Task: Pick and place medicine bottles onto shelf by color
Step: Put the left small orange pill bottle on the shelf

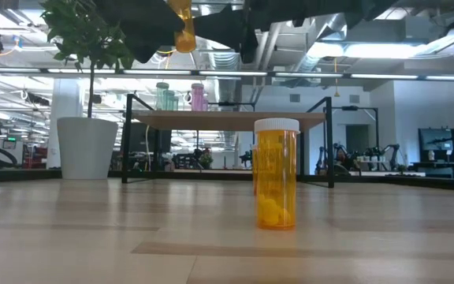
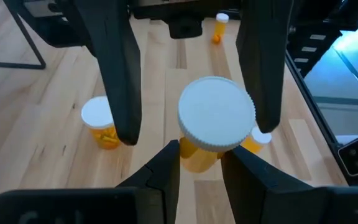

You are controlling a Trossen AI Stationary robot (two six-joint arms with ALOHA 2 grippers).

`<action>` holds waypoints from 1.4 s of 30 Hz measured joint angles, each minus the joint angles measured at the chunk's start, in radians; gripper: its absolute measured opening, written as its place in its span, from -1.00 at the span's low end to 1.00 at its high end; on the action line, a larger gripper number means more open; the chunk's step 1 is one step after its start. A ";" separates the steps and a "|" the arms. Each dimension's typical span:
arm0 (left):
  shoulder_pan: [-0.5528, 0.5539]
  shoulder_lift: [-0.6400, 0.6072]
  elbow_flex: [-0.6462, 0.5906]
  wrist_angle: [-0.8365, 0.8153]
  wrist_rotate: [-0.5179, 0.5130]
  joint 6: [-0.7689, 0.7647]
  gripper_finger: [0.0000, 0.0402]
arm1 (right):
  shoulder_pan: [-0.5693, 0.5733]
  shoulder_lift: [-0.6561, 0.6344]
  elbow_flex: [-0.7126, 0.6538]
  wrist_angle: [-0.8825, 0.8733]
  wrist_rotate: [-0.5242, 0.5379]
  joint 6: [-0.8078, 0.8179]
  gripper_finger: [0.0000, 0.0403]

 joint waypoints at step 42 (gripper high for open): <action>-0.001 0.000 0.000 -0.012 -0.075 -0.017 -0.43 | -0.001 0.000 0.000 -0.006 0.001 -0.012 -0.21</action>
